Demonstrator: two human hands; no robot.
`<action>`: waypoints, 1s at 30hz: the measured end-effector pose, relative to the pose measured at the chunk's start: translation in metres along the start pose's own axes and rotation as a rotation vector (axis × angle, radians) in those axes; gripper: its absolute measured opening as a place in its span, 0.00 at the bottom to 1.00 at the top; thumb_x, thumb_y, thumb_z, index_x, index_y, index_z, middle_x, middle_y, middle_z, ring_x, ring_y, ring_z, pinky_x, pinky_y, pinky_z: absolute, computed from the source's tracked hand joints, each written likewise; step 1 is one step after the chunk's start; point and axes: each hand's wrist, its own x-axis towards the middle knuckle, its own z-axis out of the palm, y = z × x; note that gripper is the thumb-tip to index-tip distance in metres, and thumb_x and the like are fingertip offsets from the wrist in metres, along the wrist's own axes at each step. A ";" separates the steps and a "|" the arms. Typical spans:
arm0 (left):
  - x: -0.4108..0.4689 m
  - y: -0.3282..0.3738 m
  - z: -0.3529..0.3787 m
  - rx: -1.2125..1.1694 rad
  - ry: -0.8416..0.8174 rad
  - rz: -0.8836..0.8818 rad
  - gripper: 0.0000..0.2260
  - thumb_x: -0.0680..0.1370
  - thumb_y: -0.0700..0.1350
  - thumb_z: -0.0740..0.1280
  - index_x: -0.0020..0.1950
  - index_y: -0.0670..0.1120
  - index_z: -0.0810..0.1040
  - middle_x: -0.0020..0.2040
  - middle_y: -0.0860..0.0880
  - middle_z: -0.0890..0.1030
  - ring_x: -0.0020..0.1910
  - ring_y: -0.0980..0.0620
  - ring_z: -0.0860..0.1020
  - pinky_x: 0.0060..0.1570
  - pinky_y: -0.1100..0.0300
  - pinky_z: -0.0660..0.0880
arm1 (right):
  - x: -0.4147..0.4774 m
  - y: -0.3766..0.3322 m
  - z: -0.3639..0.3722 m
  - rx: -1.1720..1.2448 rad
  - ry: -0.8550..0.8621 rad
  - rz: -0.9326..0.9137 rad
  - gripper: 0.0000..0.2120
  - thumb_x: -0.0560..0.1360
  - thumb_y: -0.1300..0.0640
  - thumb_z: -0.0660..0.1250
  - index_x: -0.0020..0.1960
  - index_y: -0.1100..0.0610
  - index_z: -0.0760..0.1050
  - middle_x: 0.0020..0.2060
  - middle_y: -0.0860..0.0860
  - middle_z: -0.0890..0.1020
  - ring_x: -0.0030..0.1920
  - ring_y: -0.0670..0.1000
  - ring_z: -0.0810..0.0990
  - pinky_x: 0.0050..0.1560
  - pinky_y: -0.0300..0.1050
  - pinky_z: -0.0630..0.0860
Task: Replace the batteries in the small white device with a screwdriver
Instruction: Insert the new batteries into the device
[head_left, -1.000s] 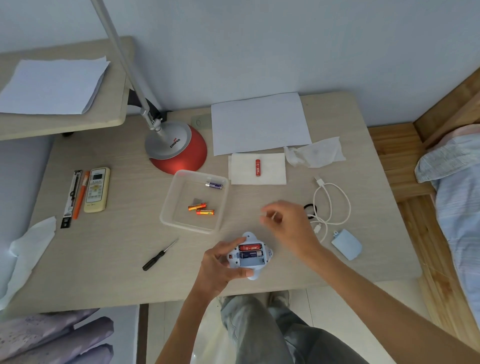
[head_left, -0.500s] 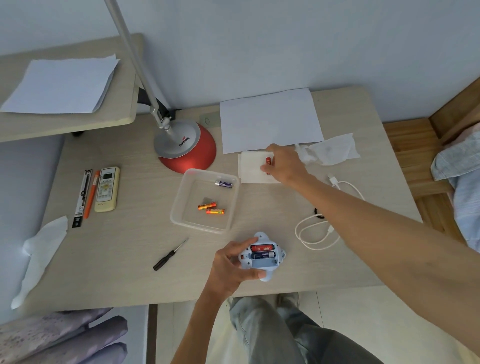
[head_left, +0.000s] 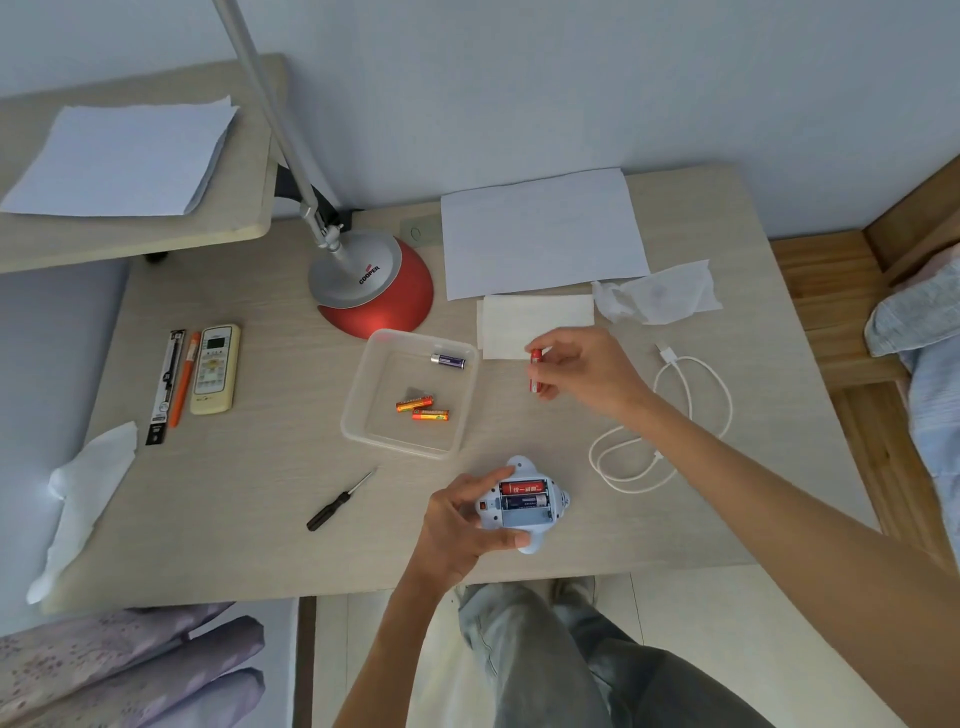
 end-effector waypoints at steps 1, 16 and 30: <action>0.000 0.001 0.000 0.000 -0.001 -0.001 0.34 0.62 0.32 0.86 0.67 0.46 0.85 0.61 0.36 0.81 0.61 0.44 0.84 0.59 0.54 0.83 | -0.014 0.001 0.003 0.033 -0.031 -0.002 0.08 0.78 0.68 0.77 0.57 0.65 0.85 0.40 0.62 0.88 0.41 0.67 0.89 0.45 0.59 0.88; 0.001 0.003 0.000 0.025 0.003 0.003 0.35 0.63 0.31 0.86 0.68 0.43 0.84 0.61 0.37 0.83 0.60 0.43 0.85 0.58 0.55 0.83 | -0.112 0.050 0.056 -0.421 -0.189 -0.166 0.11 0.74 0.60 0.81 0.55 0.51 0.89 0.47 0.45 0.89 0.46 0.43 0.86 0.50 0.38 0.80; 0.002 -0.001 -0.001 0.048 -0.011 0.018 0.36 0.62 0.32 0.86 0.69 0.46 0.83 0.60 0.36 0.82 0.58 0.45 0.84 0.58 0.56 0.83 | -0.111 0.057 0.063 -0.497 -0.198 -0.249 0.04 0.77 0.54 0.78 0.48 0.52 0.91 0.44 0.47 0.87 0.47 0.46 0.82 0.50 0.44 0.77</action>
